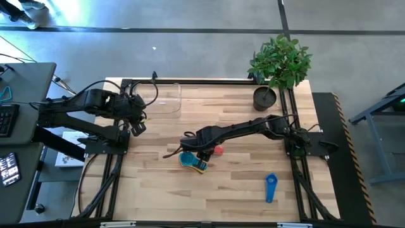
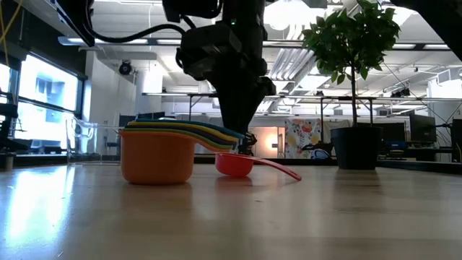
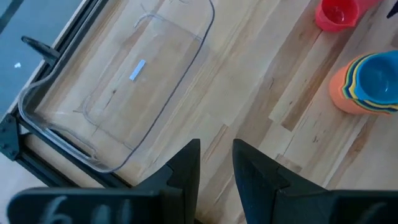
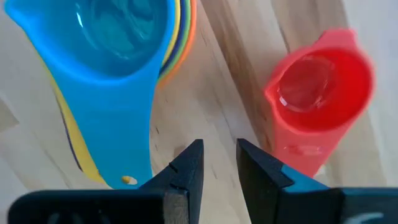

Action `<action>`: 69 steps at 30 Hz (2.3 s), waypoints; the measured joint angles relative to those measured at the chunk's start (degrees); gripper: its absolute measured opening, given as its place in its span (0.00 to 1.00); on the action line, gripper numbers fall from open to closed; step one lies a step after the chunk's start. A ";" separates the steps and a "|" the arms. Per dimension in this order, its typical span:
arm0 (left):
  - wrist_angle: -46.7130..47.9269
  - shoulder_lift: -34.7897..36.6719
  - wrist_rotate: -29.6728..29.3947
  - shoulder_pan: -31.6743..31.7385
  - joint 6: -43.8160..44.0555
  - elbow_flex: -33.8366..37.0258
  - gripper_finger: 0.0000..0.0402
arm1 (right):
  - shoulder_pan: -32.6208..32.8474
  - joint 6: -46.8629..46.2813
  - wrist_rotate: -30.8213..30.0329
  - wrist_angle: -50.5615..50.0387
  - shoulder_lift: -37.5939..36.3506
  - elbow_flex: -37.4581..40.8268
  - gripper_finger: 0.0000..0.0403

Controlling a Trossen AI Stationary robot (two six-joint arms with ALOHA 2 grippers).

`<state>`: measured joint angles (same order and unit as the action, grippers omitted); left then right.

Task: Nest measuring cups in basket
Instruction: Stack the light blue measuring cup on top of the yellow measuring cup, then stack the red measuring cup on top of the light blue measuring cup

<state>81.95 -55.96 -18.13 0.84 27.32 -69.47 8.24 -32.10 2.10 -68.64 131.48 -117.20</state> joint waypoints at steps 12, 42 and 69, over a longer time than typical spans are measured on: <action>-2.60 -0.02 -0.04 -0.01 -3.13 0.00 0.21 | 1.46 -3.99 5.55 3.61 0.08 2.33 0.22; -2.56 0.00 -0.05 -0.02 -4.57 -0.02 0.21 | -0.27 -5.80 -0.33 -7.22 0.00 -2.74 0.22; -2.62 0.00 -0.07 0.00 -1.28 -0.04 0.21 | -6.68 10.39 -8.12 -14.51 -4.21 -2.72 0.22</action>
<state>79.33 -55.96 -18.20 0.84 26.04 -69.52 1.56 -21.71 -6.02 -83.15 127.27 -119.92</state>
